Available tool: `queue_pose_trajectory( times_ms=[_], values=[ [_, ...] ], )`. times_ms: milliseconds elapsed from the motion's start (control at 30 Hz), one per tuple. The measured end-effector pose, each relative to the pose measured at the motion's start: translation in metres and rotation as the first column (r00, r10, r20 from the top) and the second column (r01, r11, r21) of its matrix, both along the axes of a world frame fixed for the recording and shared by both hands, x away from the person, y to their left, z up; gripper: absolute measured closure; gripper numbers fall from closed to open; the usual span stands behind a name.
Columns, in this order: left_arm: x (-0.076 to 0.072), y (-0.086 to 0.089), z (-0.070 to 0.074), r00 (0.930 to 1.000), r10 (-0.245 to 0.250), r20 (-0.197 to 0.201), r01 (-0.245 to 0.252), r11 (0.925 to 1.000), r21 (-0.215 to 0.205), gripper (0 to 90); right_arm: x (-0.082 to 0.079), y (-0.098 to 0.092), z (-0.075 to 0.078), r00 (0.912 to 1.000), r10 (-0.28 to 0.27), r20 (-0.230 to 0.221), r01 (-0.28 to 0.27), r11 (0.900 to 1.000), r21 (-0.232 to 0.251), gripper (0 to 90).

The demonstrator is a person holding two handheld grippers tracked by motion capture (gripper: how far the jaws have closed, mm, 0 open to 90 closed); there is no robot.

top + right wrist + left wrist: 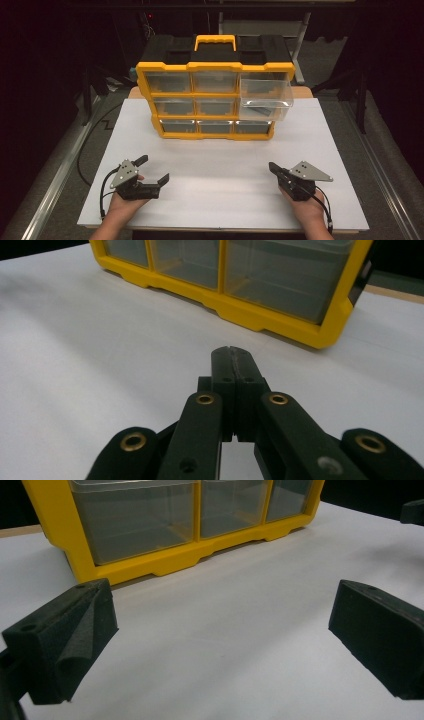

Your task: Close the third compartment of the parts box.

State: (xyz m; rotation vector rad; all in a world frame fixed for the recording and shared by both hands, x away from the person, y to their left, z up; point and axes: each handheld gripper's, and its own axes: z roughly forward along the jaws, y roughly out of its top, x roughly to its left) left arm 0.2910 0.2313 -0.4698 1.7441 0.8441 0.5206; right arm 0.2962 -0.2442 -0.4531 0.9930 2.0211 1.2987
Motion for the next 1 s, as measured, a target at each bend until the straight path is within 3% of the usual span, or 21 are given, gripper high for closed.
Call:
queue_pose_trajectory(
  times_ms=[367, 600, 1000],
  values=[
    [0.0, 0.0, 0.0, 1.0, -0.004, 0.003, 0.004, 1.0, -0.004, 0.4, 0.002, 0.02, 0.019, 0.9982, 0.04, 0.045, -0.04, 0.999, 0.011, 90.0],
    [-0.001, 0.001, 0.001, 1.0, 0.0, 0.009, 0.0, 1.0, -0.008, 0.4, 0.006, 0.024, 0.026, 0.9975, 0.044, 0.055, -0.045, 0.999, 0.022, 90.0],
    [-0.001, 0.0, 0.001, 1.0, -0.003, 0.007, 0.003, 1.0, -0.006, 0.4, 0.009, 0.027, 0.05, 0.9916, 0.049, 0.119, -0.054, 0.998, 0.043, 90.0]
  ],
)
